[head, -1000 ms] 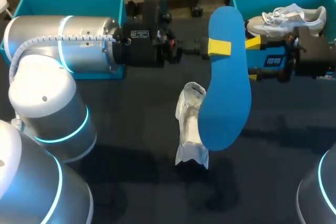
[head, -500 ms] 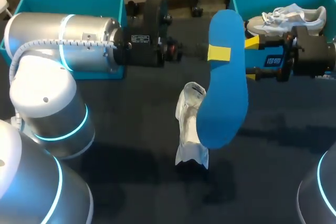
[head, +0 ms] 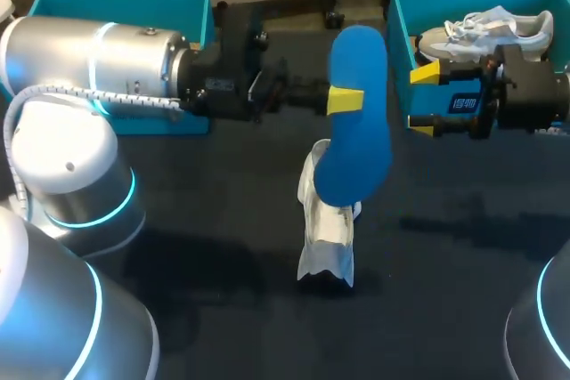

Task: Take the shoe out of the shoebox, open the shoe tongue, remove and reinsert the insole, then place the shoe into the shoebox

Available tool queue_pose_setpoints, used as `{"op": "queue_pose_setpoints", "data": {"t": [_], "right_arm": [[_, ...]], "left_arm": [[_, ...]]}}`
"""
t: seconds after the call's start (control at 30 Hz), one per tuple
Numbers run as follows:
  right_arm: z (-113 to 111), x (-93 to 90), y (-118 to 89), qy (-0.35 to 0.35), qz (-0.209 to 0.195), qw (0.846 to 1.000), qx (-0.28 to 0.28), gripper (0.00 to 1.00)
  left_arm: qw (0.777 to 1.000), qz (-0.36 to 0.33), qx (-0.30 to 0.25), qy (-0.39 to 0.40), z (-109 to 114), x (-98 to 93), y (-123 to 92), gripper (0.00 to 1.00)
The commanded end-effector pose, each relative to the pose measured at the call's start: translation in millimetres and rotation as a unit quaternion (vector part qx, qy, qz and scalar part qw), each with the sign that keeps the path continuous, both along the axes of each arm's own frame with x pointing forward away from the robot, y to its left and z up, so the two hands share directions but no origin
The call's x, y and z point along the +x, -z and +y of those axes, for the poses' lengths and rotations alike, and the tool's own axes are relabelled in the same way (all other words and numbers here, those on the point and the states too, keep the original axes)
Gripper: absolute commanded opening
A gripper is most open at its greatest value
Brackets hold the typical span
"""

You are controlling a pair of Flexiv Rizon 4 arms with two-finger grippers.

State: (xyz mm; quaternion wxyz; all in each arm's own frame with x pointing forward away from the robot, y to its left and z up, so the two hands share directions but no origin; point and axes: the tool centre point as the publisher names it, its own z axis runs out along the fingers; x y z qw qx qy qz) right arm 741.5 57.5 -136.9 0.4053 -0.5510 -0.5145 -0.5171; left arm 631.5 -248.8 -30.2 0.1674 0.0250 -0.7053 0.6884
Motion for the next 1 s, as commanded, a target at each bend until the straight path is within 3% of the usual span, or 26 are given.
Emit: {"op": "queue_pose_setpoints", "data": {"t": [0.03,0.2,1.0], "right_arm": [[1.1,0.5,0.1,0.0,0.0,1.0,0.0,1.0],[1.1,0.5,0.1,0.0,0.0,1.0,0.0,1.0],[1.1,0.5,0.1,0.0,0.0,1.0,0.0,1.0]], "left_arm": [[0.944,-0.329,0.02,0.032,14.2,13.0,0.7,0.0],[0.919,-0.39,0.06,0.025,23.2,22.1,3.9,0.0],[0.919,-0.39,0.06,0.025,23.2,22.1,3.9,0.0]]}}
